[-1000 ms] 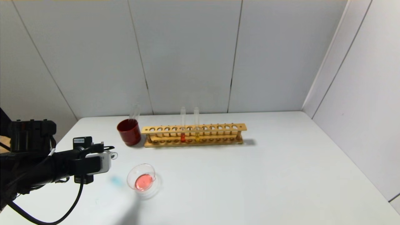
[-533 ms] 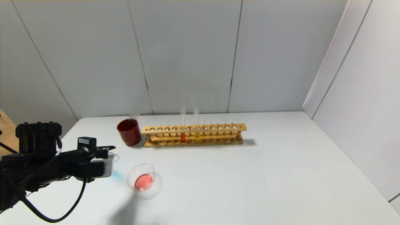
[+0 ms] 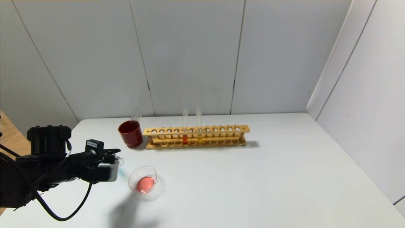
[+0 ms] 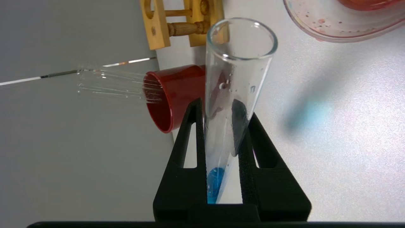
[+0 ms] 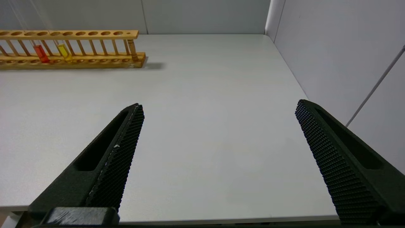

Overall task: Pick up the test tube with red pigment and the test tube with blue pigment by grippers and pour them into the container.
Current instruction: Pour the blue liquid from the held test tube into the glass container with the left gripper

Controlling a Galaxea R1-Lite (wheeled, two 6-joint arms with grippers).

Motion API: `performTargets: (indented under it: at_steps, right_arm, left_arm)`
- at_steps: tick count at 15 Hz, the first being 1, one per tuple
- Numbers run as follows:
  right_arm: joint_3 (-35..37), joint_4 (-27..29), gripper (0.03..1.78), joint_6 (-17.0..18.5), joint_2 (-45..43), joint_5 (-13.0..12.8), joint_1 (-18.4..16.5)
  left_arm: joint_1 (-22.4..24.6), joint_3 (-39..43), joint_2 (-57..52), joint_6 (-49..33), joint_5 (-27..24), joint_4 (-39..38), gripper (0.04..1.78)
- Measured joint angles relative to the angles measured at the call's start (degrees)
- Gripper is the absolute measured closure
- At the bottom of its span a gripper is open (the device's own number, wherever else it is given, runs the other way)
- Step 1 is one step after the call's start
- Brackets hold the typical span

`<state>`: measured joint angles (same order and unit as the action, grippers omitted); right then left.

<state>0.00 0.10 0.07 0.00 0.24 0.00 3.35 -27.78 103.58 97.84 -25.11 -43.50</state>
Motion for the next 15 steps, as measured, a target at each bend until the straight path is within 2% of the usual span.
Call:
performTargets:
  at_steps: [7, 15]
  right_arm:
    - [0.0, 0.0, 0.06, 0.0, 0.0, 0.0, 0.0]
    - [0.0, 0.0, 0.06, 0.0, 0.0, 0.0, 0.0]
  left_arm:
    - [-3.4, -2.7, 3.8, 3.2, 1.9, -0.4, 1.49]
    - [-4.2, -3.2, 6.4, 7.9, 4.7, -6.4, 1.49]
